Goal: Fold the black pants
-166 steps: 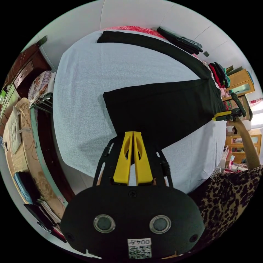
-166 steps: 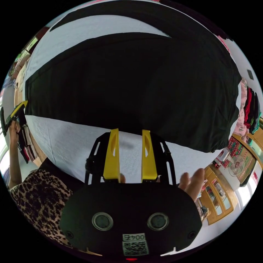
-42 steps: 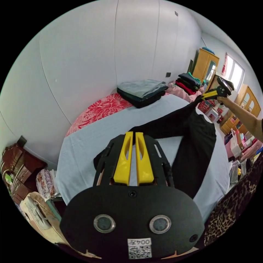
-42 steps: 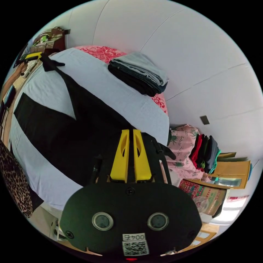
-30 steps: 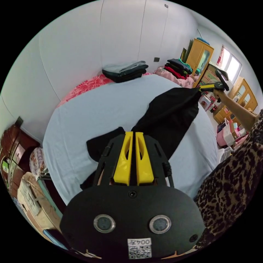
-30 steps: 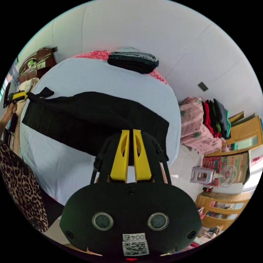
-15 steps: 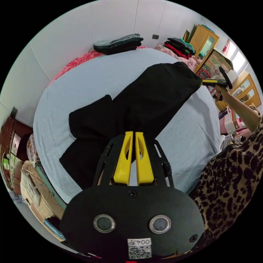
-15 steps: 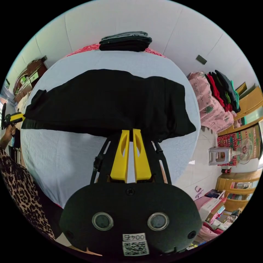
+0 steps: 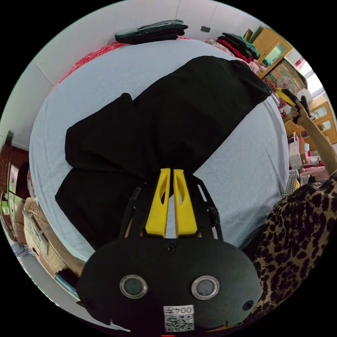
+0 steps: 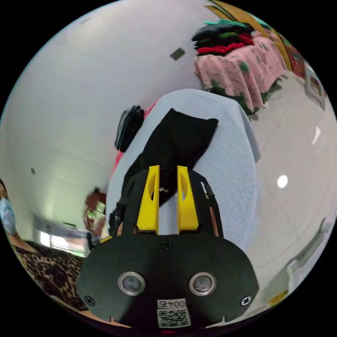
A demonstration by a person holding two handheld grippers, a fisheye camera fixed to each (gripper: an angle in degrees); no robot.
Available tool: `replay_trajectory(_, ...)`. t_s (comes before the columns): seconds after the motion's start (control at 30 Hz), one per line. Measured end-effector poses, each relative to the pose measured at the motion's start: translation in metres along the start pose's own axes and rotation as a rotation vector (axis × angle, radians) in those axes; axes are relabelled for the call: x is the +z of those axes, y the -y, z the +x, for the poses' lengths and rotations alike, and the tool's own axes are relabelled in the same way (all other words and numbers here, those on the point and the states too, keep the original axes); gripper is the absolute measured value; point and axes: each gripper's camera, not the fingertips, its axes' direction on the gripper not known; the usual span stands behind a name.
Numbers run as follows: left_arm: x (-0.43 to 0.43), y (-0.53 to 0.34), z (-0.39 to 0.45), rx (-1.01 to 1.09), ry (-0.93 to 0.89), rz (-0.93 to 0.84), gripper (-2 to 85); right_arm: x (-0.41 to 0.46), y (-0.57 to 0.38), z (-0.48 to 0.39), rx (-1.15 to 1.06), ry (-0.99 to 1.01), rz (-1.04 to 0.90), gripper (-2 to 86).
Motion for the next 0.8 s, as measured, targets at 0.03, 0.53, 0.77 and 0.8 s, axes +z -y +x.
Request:
replay_trajectory(0.03, 0.0, 0.001, 0.001, -0.01, -0.01, 0.0, 1.1, -0.002, 0.004, 0.007, 0.034, 0.021, 0.007, 9.2)
replay_trajectory(0.53, 0.005, 0.003, 0.027, -0.039, -0.032, 0.01, 1.1, 0.0, 0.069, 0.069, 0.264, 0.053, 0.015, 10.1)
replay_trajectory(0.77, 0.008, 0.002, 0.036, -0.037, -0.038, 0.011, 1.1, 0.031, 0.086, 0.083, 0.288, 0.021, -0.041, 6.1)
replay_trajectory(0.8, 0.009, 0.002, 0.038, -0.036, -0.04, 0.01, 1.1, 0.034, 0.089, 0.078, 0.254, -0.016, -0.036, 4.8)
